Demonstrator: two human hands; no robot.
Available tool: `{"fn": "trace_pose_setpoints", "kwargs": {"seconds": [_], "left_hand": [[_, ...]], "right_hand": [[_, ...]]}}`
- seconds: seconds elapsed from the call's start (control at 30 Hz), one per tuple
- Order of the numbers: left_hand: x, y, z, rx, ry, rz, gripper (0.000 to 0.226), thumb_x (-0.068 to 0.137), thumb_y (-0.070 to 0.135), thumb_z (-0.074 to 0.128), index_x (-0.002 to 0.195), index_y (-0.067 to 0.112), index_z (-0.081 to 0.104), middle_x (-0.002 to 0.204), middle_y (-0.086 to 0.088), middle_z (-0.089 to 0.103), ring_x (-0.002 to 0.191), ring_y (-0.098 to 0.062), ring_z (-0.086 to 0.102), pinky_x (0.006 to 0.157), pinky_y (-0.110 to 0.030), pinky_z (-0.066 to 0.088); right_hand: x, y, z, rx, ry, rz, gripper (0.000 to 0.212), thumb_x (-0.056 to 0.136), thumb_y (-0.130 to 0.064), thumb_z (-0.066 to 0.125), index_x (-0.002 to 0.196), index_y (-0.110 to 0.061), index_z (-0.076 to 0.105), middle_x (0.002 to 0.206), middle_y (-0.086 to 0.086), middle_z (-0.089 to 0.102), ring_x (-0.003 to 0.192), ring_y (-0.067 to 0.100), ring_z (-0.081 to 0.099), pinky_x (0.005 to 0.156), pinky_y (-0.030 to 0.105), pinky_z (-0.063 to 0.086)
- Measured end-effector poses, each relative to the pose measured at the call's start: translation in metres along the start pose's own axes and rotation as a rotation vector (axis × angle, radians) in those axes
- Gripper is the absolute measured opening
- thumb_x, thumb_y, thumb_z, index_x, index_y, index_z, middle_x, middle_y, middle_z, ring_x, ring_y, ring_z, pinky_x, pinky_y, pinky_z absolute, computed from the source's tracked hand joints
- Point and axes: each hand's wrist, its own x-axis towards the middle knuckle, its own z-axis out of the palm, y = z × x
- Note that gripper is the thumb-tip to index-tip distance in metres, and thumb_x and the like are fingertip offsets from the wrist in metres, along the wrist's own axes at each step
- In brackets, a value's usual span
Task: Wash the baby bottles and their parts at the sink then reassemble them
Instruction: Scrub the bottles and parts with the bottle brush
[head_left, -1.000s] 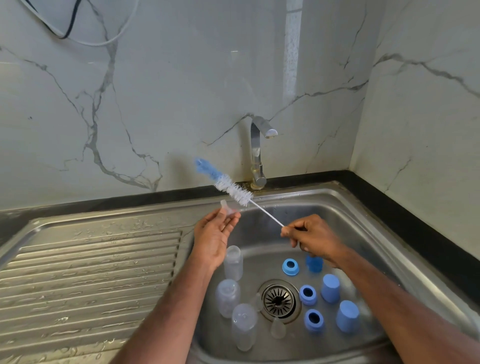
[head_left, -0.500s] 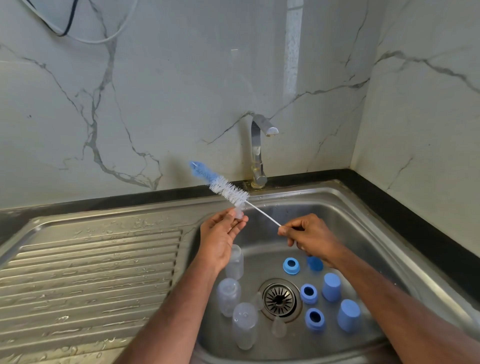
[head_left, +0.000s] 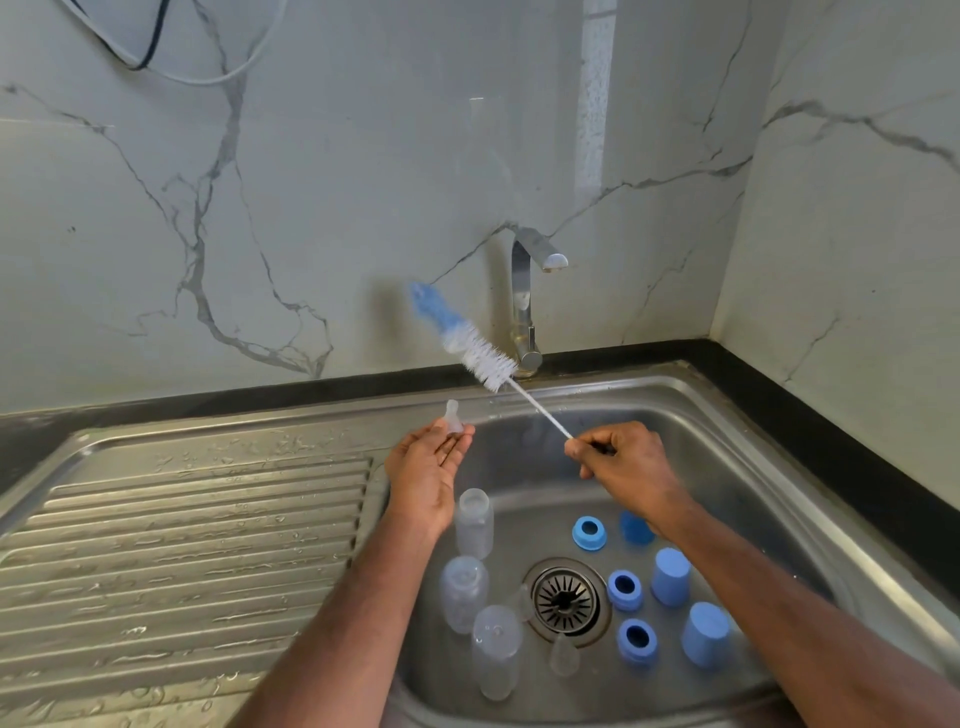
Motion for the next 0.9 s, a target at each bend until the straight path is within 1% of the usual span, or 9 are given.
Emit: {"fn": "trace_pose_setpoints", "kwargs": {"seconds": [0.07, 0.13, 0.33, 0.43, 0.53, 0.6, 0.7, 0.8, 0.9], "left_hand": [[0.002, 0.000, -0.003, -0.007, 0.011, 0.017, 0.024, 0.093, -0.005, 0.062, 0.117, -0.007, 0.060, 0.105, -0.029, 0.068, 0.078, -0.025, 0.076, 0.069, -0.027, 0.061], [0.000, 0.000, -0.001, 0.059, -0.038, 0.025, 0.010, 0.091, -0.006, 0.064, 0.101, -0.005, 0.062, 0.100, -0.029, 0.068, 0.078, -0.026, 0.076, 0.071, -0.027, 0.061], [-0.010, -0.011, 0.012, 0.241, -0.176, 0.043, 0.009, 0.088, -0.012, 0.065, 0.092, -0.004, 0.061, 0.088, -0.027, 0.071, 0.084, -0.036, 0.074, 0.078, -0.032, 0.062], [-0.006, -0.004, 0.009, 0.117, -0.122, 0.017, 0.007, 0.090, -0.010, 0.063, 0.091, -0.003, 0.061, 0.090, -0.027, 0.071, 0.085, -0.034, 0.075, 0.080, -0.033, 0.062], [-0.001, 0.001, 0.002, 0.027, -0.048, 0.013, 0.012, 0.092, -0.010, 0.061, 0.097, 0.000, 0.059, 0.097, -0.027, 0.069, 0.085, -0.030, 0.075, 0.081, -0.034, 0.063], [-0.004, -0.002, 0.004, 0.068, -0.090, 0.011, 0.018, 0.091, -0.013, 0.060, 0.105, -0.001, 0.058, 0.103, -0.029, 0.068, 0.087, -0.031, 0.075, 0.077, -0.031, 0.062], [-0.011, -0.008, 0.011, 0.142, -0.194, -0.006, 0.012, 0.090, -0.011, 0.062, 0.099, -0.004, 0.061, 0.096, -0.027, 0.070, 0.088, -0.034, 0.074, 0.076, -0.029, 0.061], [-0.010, -0.006, 0.013, 0.075, -0.185, -0.056, 0.010, 0.093, -0.009, 0.059, 0.100, -0.002, 0.061, 0.091, -0.024, 0.072, 0.087, -0.031, 0.075, 0.074, -0.029, 0.061], [-0.008, 0.000, 0.009, -0.019, -0.188, -0.087, 0.009, 0.093, -0.006, 0.058, 0.098, -0.001, 0.064, 0.090, -0.019, 0.074, 0.086, -0.026, 0.075, 0.075, -0.028, 0.061]], "right_hand": [[-0.001, 0.002, 0.000, -0.088, -0.140, -0.003, 0.012, 0.093, -0.029, 0.072, 0.084, -0.026, 0.078, 0.065, -0.005, 0.071, 0.061, -0.006, 0.064, 0.056, 0.007, 0.043], [-0.001, 0.002, 0.003, -0.147, -0.189, -0.012, 0.013, 0.093, -0.029, 0.071, 0.083, -0.025, 0.078, 0.064, -0.005, 0.071, 0.061, -0.005, 0.064, 0.057, 0.007, 0.044], [-0.003, 0.000, 0.016, -0.080, -0.049, -0.002, 0.016, 0.095, -0.031, 0.070, 0.083, -0.024, 0.078, 0.068, -0.001, 0.071, 0.067, 0.007, 0.069, 0.060, 0.013, 0.051], [-0.001, -0.001, 0.006, 0.021, -0.015, 0.020, 0.014, 0.094, -0.029, 0.070, 0.086, -0.023, 0.079, 0.064, -0.004, 0.069, 0.052, -0.004, 0.058, 0.052, 0.008, 0.041], [-0.003, 0.001, -0.001, 0.035, -0.160, 0.051, 0.015, 0.095, -0.027, 0.070, 0.085, -0.020, 0.079, 0.064, 0.001, 0.069, 0.046, -0.003, 0.052, 0.046, 0.011, 0.040], [-0.004, 0.002, 0.006, -0.063, -0.227, 0.026, 0.017, 0.094, -0.027, 0.070, 0.082, -0.019, 0.079, 0.066, 0.002, 0.071, 0.052, -0.002, 0.057, 0.052, 0.012, 0.046], [-0.003, 0.001, 0.017, -0.080, -0.120, -0.005, 0.018, 0.095, -0.030, 0.070, 0.081, -0.021, 0.078, 0.066, 0.001, 0.070, 0.057, 0.004, 0.062, 0.057, 0.016, 0.053], [-0.001, 0.000, 0.010, -0.017, -0.045, -0.009, 0.015, 0.095, -0.030, 0.070, 0.086, -0.023, 0.079, 0.064, -0.003, 0.069, 0.054, -0.002, 0.061, 0.052, 0.009, 0.045], [-0.002, 0.002, -0.001, 0.073, -0.162, 0.067, 0.014, 0.095, -0.028, 0.069, 0.088, -0.022, 0.079, 0.066, 0.001, 0.069, 0.044, 0.000, 0.050, 0.046, 0.013, 0.039]]}}
